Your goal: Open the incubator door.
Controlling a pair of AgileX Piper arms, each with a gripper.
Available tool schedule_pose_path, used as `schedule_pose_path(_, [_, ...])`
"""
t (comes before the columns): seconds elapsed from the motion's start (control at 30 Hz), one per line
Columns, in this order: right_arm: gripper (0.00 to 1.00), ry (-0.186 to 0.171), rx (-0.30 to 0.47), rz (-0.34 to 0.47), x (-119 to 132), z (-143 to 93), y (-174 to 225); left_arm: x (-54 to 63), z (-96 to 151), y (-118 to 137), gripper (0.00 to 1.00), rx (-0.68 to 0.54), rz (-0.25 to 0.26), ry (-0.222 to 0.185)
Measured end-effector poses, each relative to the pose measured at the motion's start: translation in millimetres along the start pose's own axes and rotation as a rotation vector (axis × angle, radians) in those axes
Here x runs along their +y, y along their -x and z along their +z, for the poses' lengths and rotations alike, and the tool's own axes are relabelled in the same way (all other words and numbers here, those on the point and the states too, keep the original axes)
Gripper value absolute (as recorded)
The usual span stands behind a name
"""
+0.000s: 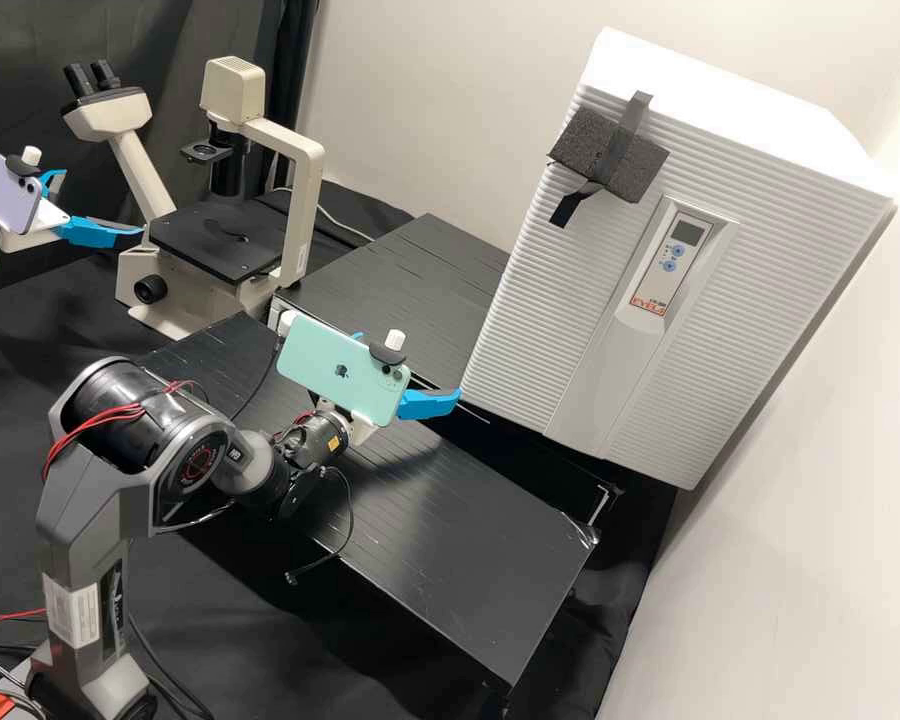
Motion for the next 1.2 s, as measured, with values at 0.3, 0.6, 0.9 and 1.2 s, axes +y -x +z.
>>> schedule_pose_path(0.3, [1.00, 0.000, 0.000, 0.000, 0, 0, 0, 0.0, 0, 0, 1.00, 0.000, 0.000, 0.000])
schedule_pose_path(0.6, [1.00, -0.023, 0.022, 0.146, 44, -5, 5, 0.0, 0, 0, 1.00, 0.000, 0.000, 0.000])
schedule_pose_path(0.9, [1.00, -0.018, 0.123, 0.305, 100, -37, -6, 0.0, 0, 0, 1.00, 0.000, 0.000, 0.000])
schedule_pose_path(1.2, [1.00, -0.053, 0.075, 0.352, 129, -45, -18, 0.0, 0, 0, 1.00, 0.000, 0.000, 0.000])
